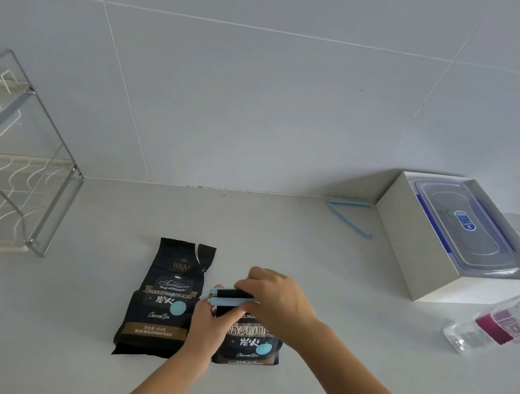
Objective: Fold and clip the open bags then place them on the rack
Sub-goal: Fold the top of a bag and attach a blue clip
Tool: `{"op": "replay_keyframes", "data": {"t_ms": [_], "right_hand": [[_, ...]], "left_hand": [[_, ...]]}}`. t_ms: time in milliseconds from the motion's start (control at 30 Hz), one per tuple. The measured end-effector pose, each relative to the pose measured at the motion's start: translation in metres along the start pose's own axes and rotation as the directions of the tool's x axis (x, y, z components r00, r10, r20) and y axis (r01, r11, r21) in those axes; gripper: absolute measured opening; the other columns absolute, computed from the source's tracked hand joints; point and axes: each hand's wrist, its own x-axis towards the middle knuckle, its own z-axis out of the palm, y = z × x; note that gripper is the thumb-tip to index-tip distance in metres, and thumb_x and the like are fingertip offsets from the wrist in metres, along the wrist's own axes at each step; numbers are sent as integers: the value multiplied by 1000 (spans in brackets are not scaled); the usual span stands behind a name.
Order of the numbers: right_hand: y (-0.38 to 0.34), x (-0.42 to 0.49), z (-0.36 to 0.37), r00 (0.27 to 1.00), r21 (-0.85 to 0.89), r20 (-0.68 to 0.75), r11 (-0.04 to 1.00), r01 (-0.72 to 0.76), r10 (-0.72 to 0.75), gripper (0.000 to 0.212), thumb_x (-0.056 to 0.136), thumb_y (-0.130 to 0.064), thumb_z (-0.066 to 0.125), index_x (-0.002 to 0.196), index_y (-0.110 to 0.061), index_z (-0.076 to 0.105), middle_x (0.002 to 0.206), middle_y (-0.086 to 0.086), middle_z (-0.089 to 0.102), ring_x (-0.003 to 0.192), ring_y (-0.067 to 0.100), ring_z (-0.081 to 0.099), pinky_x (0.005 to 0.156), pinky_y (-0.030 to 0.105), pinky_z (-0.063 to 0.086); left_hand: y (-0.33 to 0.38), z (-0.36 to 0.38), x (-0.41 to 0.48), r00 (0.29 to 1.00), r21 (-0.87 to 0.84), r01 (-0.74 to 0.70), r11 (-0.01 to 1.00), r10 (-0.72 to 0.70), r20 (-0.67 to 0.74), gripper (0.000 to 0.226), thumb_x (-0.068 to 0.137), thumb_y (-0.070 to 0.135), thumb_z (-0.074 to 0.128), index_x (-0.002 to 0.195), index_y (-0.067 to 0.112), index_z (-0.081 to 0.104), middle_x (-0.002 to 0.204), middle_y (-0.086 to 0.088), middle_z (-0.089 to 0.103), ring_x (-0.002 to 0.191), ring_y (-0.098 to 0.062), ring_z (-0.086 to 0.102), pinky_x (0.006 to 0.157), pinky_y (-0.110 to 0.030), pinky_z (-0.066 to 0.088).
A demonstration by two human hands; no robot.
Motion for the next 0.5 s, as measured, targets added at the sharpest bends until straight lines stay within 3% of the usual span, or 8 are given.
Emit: {"op": "replay_keyframes", "data": {"t_ms": [133, 267, 333, 400, 500], "right_hand": [[-20, 15, 10, 999, 0, 22, 999, 42, -42, 20, 89, -21, 52, 106, -16, 61, 96, 3, 56, 88, 21, 53, 63, 31, 42], [-28, 17, 17, 998, 62, -46, 997, 38, -36, 21, 89, -27, 54, 107, -20, 62, 99, 0, 59, 91, 18, 52, 63, 29, 42], [-28, 17, 19, 996, 75, -84, 997, 22, -16, 21, 89, -27, 53, 107, -22, 63, 99, -1, 60, 92, 17, 53, 63, 27, 39], [-28, 17, 22, 992, 91, -122, 996, 0, 11, 22, 89, -26, 51, 106, -23, 64, 99, -2, 61, 91, 17, 54, 65, 27, 37], [-29, 16, 27, 983, 115, -181, 993, -11, 31, 21, 87, -27, 52, 102, -23, 66, 96, -3, 63, 87, 18, 56, 67, 27, 34]], "left_hand": [[-4, -1, 0, 999, 89, 14, 996, -9, -53, 32, 78, -9, 55, 69, 20, 64, 52, 9, 60, 49, 1, 50, 45, -9, 40], [-7, -1, 2, 994, 165, 19, 986, 0, -112, 35, 78, -16, 48, 71, 18, 57, 58, 2, 54, 58, -13, 47, 48, -17, 39], [-6, -4, 2, 997, 201, -18, 979, 32, -69, 38, 76, -18, 48, 70, 18, 59, 56, 3, 58, 59, -11, 52, 50, -17, 39], [-2, -11, 3, 998, 254, -66, 965, 67, 7, 42, 74, -17, 50, 67, 22, 61, 52, 10, 62, 53, 0, 54, 48, -10, 40], [4, -25, 6, 992, 329, -90, 940, 57, 109, 37, 75, -2, 56, 64, 32, 63, 56, 15, 61, 56, 3, 53, 52, -9, 41]]}}
